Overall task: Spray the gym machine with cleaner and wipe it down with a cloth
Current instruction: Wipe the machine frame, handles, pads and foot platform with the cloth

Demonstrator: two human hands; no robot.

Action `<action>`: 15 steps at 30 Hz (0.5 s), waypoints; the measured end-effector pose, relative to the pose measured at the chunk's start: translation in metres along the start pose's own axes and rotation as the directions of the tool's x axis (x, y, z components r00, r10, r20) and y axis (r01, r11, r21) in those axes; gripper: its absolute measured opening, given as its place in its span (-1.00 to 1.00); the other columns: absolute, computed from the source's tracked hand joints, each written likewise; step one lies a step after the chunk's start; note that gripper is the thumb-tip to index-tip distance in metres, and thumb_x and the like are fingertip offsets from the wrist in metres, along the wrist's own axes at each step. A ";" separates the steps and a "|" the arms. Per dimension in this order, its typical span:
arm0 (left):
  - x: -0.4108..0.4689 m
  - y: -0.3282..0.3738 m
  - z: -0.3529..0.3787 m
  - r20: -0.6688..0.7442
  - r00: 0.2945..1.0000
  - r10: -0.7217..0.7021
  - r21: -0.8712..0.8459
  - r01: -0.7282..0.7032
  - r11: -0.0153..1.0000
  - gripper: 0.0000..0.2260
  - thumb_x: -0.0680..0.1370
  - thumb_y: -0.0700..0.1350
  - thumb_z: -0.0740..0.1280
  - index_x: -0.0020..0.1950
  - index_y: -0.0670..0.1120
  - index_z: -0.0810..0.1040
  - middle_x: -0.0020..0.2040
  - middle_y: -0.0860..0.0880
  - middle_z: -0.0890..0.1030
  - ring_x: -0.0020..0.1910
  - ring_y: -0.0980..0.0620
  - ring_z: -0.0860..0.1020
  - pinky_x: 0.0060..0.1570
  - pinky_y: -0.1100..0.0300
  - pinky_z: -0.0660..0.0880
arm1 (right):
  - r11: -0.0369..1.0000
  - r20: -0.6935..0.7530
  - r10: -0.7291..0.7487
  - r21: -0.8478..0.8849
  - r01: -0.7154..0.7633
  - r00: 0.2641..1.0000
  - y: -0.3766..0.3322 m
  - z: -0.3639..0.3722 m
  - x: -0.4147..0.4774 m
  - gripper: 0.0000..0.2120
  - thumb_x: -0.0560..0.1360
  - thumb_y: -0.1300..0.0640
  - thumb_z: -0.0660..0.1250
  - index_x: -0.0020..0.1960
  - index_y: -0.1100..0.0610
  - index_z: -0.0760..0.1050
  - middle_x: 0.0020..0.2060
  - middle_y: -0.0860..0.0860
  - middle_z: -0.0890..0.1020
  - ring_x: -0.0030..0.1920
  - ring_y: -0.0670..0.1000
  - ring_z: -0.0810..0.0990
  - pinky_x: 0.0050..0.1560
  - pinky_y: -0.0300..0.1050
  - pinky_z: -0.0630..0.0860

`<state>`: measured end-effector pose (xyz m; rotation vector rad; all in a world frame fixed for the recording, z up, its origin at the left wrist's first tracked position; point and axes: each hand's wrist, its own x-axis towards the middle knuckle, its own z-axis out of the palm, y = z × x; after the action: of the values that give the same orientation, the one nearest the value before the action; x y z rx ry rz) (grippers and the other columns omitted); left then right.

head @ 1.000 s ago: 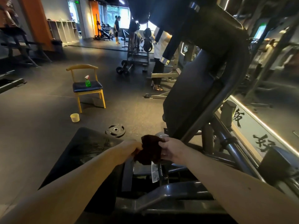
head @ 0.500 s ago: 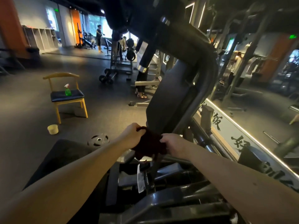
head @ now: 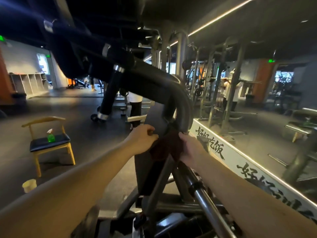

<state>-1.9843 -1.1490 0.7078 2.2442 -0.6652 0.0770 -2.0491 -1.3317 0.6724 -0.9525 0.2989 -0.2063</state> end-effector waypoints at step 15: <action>0.125 0.112 -0.027 -0.277 0.738 0.615 0.825 -0.146 0.546 -0.57 0.62 0.05 0.34 0.46 -0.04 0.44 0.47 -0.04 0.44 0.50 -0.11 0.29 0.55 -0.11 0.16 | 0.103 0.312 -0.636 -0.872 0.478 0.706 -0.118 0.032 0.112 -0.45 0.69 0.01 0.14 0.66 -0.10 0.13 0.63 -0.03 0.21 0.63 0.09 0.14 0.59 0.22 0.10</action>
<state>-1.9274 -1.2473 0.8343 2.5713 -0.9217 1.4607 -1.9384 -1.4077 0.7692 -2.2511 0.1322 -0.9219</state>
